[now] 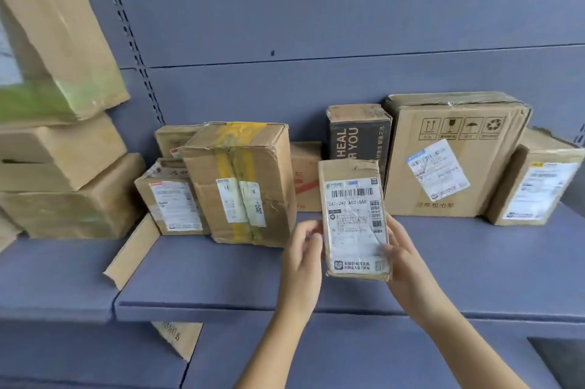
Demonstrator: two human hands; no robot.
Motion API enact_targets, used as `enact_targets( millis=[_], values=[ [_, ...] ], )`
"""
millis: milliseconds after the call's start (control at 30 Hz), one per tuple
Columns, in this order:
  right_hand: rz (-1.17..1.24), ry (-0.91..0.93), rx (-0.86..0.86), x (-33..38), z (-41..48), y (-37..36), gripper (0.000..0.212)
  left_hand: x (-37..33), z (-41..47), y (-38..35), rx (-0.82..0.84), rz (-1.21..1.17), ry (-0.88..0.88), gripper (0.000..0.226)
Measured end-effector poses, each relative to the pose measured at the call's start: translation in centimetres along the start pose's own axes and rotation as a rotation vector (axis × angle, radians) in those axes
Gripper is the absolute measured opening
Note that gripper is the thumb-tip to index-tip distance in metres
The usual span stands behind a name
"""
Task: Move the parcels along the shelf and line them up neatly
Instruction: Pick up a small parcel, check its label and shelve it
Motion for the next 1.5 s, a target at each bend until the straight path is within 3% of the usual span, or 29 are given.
enact_targets(
  millis=[167,267,400,533,633,767,867,1033,1100,1500],
  values=[
    [-0.320,-0.009,0.062,-1.5,-1.0,-1.4,0.074,1.4,-2.6,2.5,-0.159,0.047,0.090,0.035],
    [-0.303,0.039,0.005,-1.2,-1.9,-1.7,0.076,1.1,-3.0,2.2,-0.155,0.077,0.098,0.037],
    [-0.322,0.198,-0.121,0.3,-2.5,-2.2,0.062,-0.4,-3.3,0.6,-0.092,0.128,0.097,0.029],
    [-0.258,0.203,-0.192,1.1,-2.6,-2.9,0.044,-0.4,-2.7,0.6,-0.172,0.236,0.061,0.048],
    [-0.307,0.215,-0.220,1.3,-2.6,-3.1,0.033,-0.5,-2.6,0.6,-0.145,0.181,0.113,0.044],
    [-0.434,0.234,-0.266,0.6,-3.4,-3.2,0.046,-0.4,-2.8,0.6,-0.075,0.073,0.159,0.054],
    [-0.476,0.248,-0.287,0.2,-4.2,-3.3,0.057,-0.6,-3.5,0.7,-0.053,0.075,0.147,0.040],
    [-0.581,0.241,-0.320,0.1,-4.0,-3.4,0.034,-1.0,-3.1,0.5,0.002,0.097,0.119,0.032],
    [-0.603,0.252,-0.322,0.3,-3.5,-3.6,0.027,-0.7,-2.5,0.5,0.010,0.119,0.115,0.043],
    [-0.723,0.142,-0.181,-2.5,0.0,-3.6,0.041,3.1,-0.1,1.0,-0.079,0.216,0.154,0.054]
  ],
)
Point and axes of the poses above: each hand's wrist, its own z-axis towards the middle knuckle, its own y-axis out of the back of the hand, x = y × z, the point moved 8 cm from there along z, towards the middle knuckle, and after that the axes turned 3 degrees about -x, right-handed, at the moved point
